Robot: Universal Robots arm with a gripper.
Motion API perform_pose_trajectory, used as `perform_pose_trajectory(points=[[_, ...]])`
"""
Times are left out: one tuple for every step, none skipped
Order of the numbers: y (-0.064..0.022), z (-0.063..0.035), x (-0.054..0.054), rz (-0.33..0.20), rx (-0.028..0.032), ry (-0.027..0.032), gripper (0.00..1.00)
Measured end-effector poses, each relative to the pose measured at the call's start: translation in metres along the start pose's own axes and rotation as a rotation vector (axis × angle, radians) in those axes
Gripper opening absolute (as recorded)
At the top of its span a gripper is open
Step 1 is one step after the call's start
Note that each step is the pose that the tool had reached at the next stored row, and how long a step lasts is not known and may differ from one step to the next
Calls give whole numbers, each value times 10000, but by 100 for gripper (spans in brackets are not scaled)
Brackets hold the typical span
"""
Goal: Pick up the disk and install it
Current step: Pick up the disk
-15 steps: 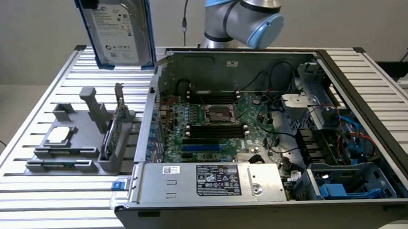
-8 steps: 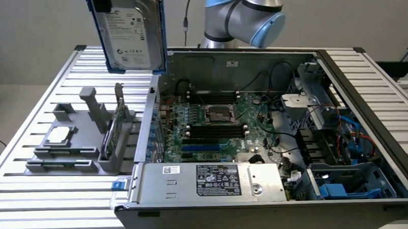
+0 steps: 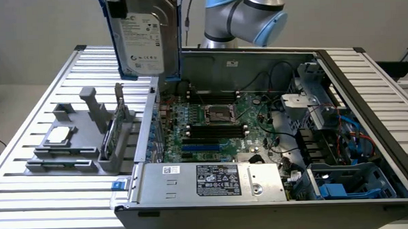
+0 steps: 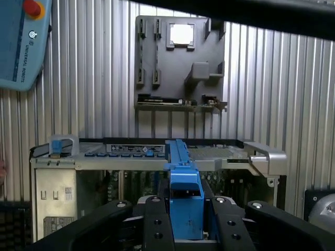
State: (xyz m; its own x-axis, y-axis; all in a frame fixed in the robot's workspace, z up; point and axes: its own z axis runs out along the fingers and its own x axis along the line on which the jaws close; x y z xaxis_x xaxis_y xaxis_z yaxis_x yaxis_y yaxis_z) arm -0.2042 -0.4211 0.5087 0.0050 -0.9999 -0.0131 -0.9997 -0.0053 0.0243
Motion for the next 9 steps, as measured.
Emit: perform_pose_trajectory(points=[[-20, -1, 29, 0, -1, 1, 33], [-38, 0, 59, -1, 0, 0, 33], [-56, 1, 90, -1, 1, 0, 33], [-77, 2, 119, 0, 1, -1, 33], [-98, 3, 147, 0, 3, -1, 33], [-121, 3, 176, -1, 5, 0, 33], [-145, 3, 205, -1, 8, 0, 33], [-168, 4, 234, 0, 9, 0, 33], [-193, 5, 265, 0, 12, 0, 33]])
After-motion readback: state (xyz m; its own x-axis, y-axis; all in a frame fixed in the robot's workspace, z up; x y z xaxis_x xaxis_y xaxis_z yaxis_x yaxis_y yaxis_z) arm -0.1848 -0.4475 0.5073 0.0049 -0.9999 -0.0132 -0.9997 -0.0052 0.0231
